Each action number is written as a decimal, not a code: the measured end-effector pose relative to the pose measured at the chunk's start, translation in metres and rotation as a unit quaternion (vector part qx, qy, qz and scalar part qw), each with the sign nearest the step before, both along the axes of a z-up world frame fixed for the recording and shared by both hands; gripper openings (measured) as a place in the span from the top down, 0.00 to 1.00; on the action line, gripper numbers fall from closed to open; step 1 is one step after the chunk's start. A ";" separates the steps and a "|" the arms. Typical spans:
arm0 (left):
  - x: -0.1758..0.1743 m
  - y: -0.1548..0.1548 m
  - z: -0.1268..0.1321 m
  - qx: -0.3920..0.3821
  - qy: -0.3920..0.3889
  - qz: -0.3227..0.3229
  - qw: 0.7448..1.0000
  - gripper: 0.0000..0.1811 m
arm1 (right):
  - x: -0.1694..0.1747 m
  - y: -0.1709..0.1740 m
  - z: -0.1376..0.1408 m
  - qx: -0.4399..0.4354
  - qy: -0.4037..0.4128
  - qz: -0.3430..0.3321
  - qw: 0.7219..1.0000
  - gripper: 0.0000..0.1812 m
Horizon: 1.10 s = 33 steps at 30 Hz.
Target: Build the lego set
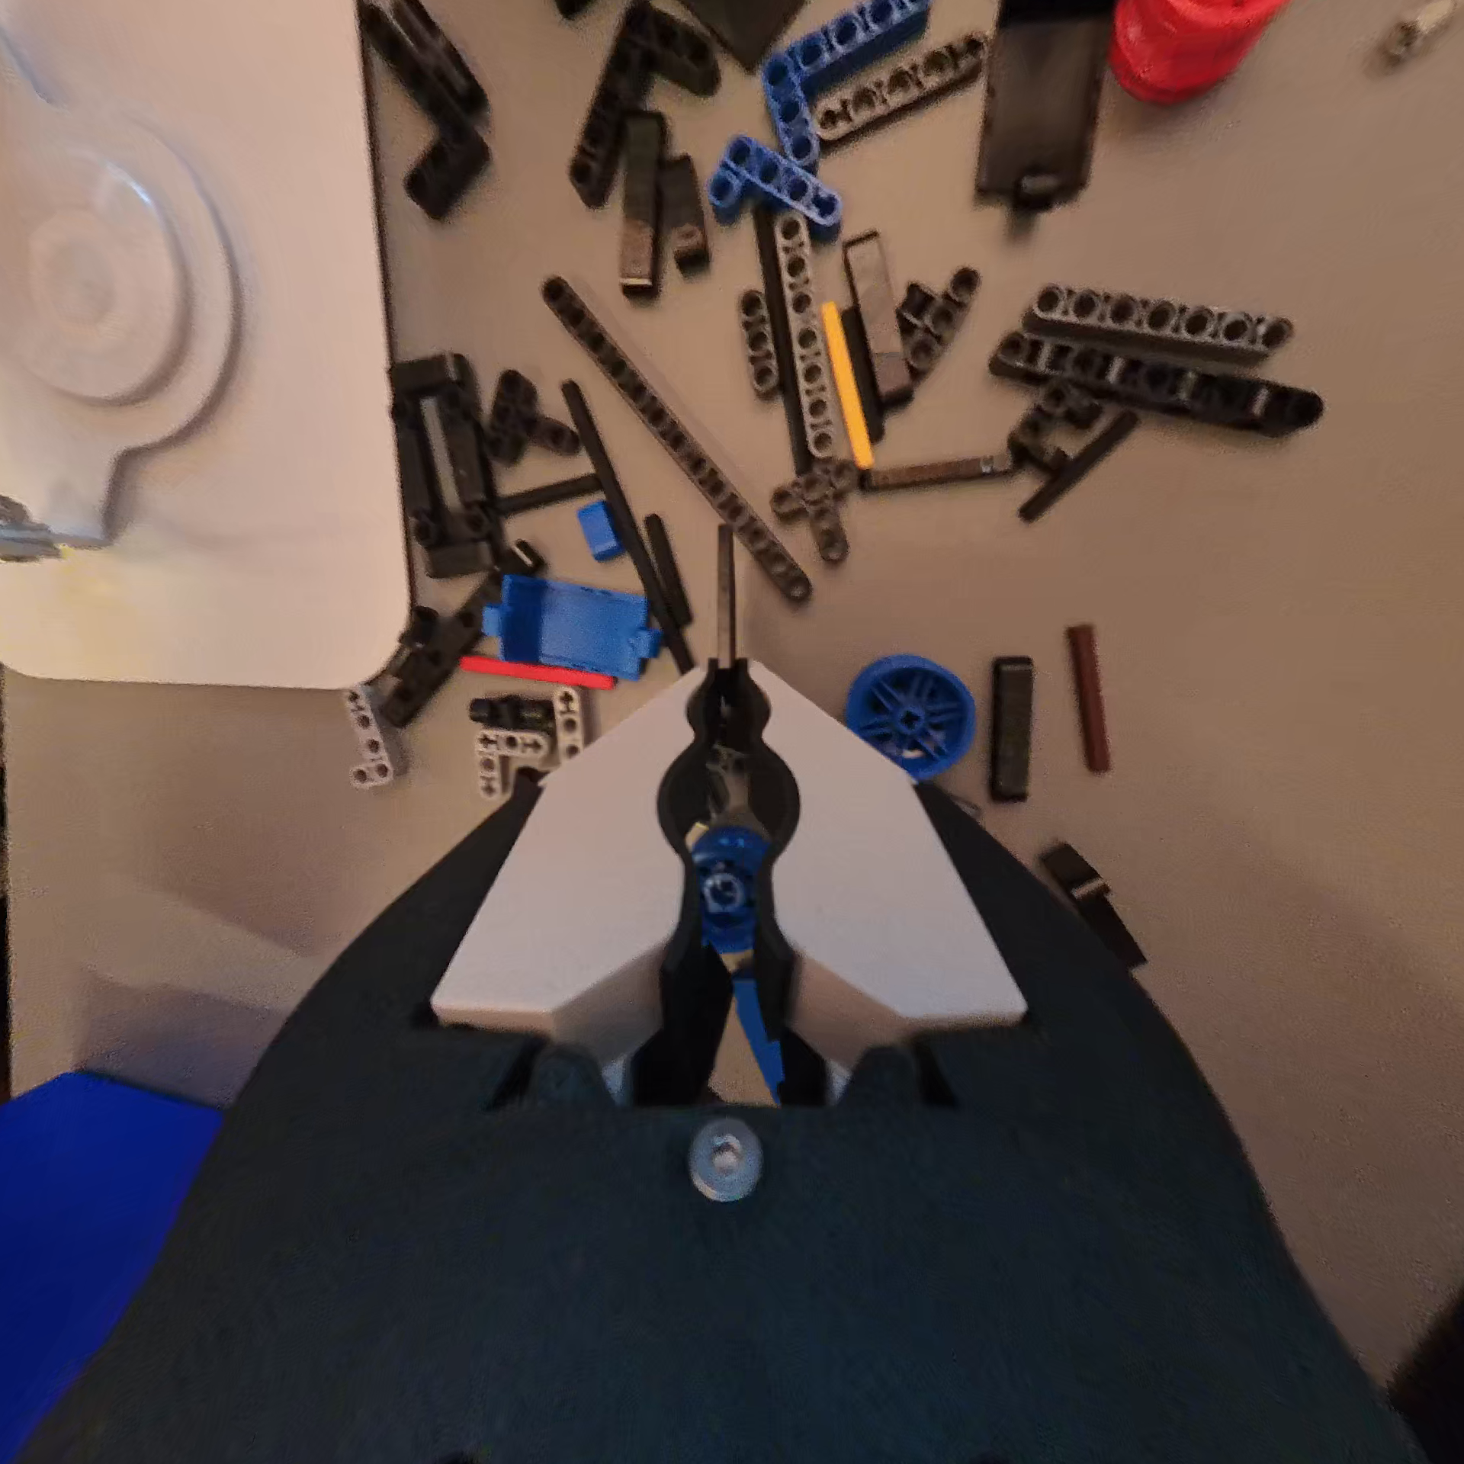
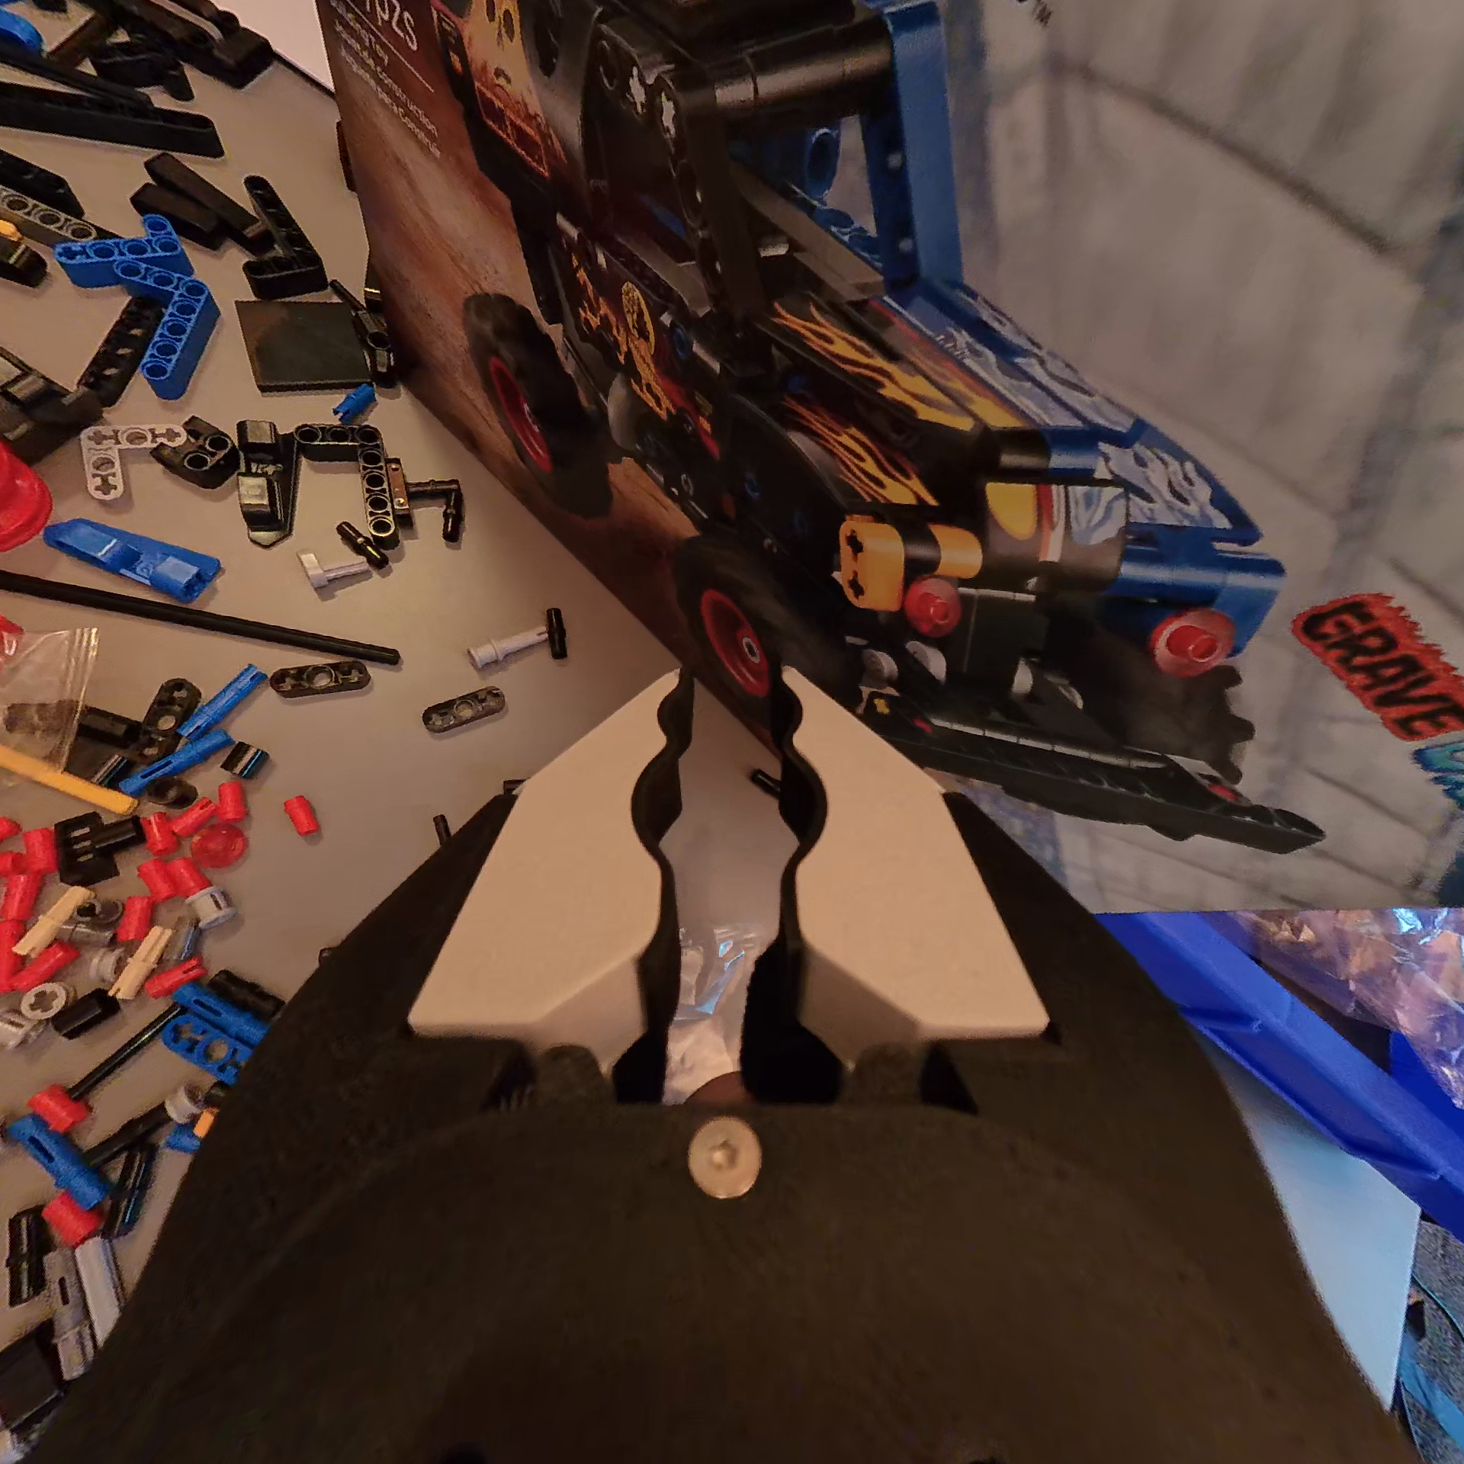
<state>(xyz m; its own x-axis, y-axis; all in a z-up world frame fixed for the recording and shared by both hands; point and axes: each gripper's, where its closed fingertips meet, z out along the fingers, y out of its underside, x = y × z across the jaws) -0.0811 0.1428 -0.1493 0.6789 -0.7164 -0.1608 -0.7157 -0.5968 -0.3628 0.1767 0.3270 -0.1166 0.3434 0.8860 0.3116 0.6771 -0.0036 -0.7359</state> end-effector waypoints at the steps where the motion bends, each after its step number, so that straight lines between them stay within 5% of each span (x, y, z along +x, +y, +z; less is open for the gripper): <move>1: 0.000 -0.005 -0.002 -0.006 0.000 -0.001 1.000 1.00 | 0.000 0.000 0.000 0.000 -0.001 0.001 1.000 0.90; 8: 0.011 0.003 0.006 0.028 -0.004 0.003 1.000 0.83 | -0.002 0.000 -0.002 -0.001 -0.003 0.003 1.000 0.90; 17: 0.058 0.050 0.002 0.061 0.000 -0.047 0.997 0.81 | -0.003 -0.001 -0.001 -0.001 0.000 0.003 1.000 0.90; 33: 0.089 0.071 -0.019 0.038 -0.030 -0.082 0.995 0.86 | -0.004 -0.002 -0.005 -0.003 -0.005 0.005 1.000 0.90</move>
